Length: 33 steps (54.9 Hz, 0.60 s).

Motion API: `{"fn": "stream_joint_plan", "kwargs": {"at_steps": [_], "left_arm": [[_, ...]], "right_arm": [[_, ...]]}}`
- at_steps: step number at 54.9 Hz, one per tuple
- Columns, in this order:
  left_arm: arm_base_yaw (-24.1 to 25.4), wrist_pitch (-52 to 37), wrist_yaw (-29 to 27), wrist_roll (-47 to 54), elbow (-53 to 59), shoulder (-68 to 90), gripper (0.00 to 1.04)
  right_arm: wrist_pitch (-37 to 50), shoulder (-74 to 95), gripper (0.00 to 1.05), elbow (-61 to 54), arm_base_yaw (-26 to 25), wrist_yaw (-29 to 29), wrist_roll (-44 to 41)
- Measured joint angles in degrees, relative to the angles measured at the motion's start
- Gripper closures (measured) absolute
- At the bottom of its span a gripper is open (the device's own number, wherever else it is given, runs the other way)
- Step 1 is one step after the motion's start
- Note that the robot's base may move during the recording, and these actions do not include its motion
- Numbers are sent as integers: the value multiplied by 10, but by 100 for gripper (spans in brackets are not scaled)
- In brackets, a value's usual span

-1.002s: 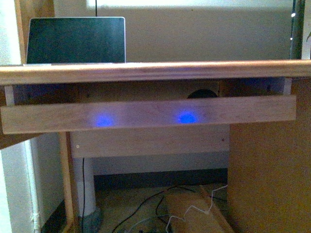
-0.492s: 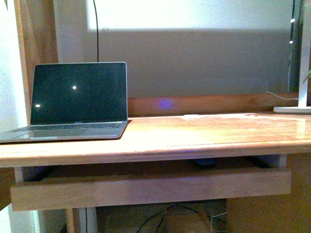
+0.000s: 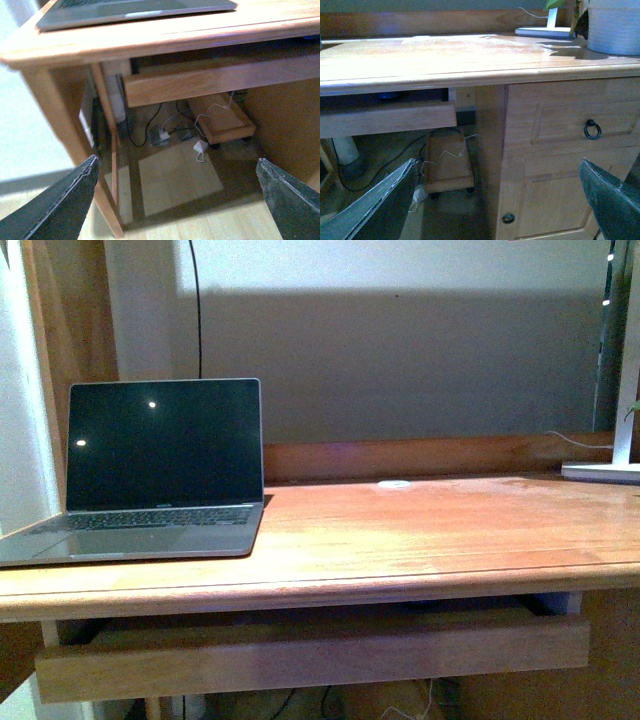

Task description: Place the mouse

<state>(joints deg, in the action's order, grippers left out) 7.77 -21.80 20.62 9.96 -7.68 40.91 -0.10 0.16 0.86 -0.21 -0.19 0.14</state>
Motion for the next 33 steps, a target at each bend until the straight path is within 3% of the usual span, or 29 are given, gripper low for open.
{"fn": "stream_joint_plan", "kwargs": {"at_steps": [6, 13, 33], "left_arm": [[31, -135, 51, 124, -44, 183, 8], [37, -232, 54, 264, -102, 375, 8], [-7, -362, 70, 511, -259, 661, 8]], "right_arm": [[0, 0, 7, 0, 0, 0, 0], [0, 0, 7, 0, 0, 0, 0], [0, 0, 7, 0, 0, 0, 0]]}}
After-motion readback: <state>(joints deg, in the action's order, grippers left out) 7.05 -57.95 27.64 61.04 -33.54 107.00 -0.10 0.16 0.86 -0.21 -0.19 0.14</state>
